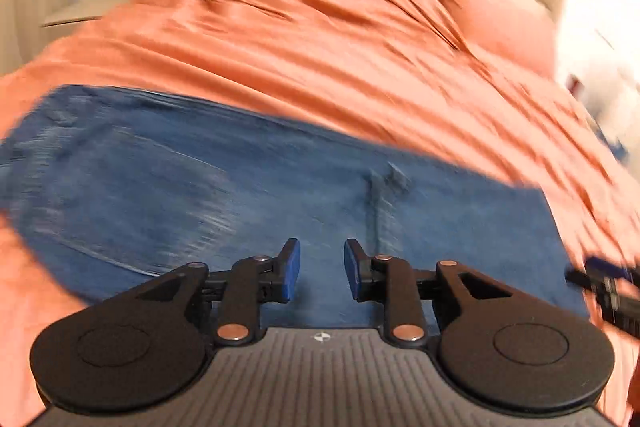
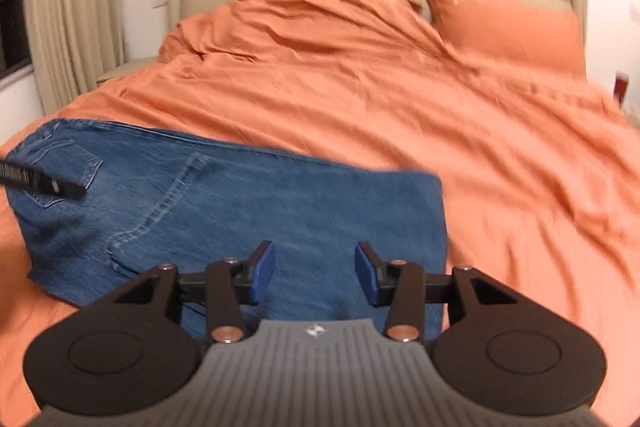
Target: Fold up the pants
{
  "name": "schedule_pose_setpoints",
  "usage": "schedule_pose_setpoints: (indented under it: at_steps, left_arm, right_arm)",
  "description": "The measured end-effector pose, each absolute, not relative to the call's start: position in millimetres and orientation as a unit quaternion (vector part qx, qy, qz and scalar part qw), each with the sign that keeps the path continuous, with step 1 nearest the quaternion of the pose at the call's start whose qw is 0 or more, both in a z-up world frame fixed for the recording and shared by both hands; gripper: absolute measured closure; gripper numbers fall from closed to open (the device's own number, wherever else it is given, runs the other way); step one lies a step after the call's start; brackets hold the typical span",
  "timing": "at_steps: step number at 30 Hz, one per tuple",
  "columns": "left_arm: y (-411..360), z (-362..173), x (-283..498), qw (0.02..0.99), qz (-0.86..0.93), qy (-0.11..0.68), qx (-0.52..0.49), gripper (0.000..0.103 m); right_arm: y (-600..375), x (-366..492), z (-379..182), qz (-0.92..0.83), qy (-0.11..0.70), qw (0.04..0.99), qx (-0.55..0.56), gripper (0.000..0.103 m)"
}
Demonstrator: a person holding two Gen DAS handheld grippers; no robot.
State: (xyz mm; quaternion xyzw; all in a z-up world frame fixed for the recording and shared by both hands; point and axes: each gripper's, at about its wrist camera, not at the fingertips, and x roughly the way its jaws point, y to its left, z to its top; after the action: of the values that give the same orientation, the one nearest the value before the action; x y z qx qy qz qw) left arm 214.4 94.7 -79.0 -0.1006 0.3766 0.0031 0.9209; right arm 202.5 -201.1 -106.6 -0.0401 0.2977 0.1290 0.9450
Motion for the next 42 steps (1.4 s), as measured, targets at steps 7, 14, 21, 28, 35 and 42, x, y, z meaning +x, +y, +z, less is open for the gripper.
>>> schedule_pose_setpoints:
  at_steps: [7,14,21,28,35,42]
  left_arm:
    - [189,-57,192,0.918,0.126,0.308,-0.217,0.058]
    - [277,-75,172,0.869,0.229,0.267,-0.349,0.049]
    - [347,-124,151,0.779,0.267,0.222,-0.522,0.041]
    - [372,-161,171,0.726,0.266,0.211,-0.598,0.038]
    - [381,-183,197,0.716,0.269,0.222,-0.605,0.037]
    - [391,-197,205,0.719,0.258,0.214,-0.609,0.064]
  right_arm:
    - [-158,202,-98,0.172,0.320,0.930,-0.056,0.062]
    - [-100,216,-93,0.207,0.342,0.911,-0.101,0.061]
    - [-54,257,-100,0.216,0.385,0.887,-0.132,0.064]
    - [-33,290,-114,0.220,0.414,0.869,-0.156,0.064]
    - [-30,304,-140,0.230,0.454,0.846,-0.161,0.064]
    - [-38,311,-144,0.238,0.467,0.841,-0.135,0.063]
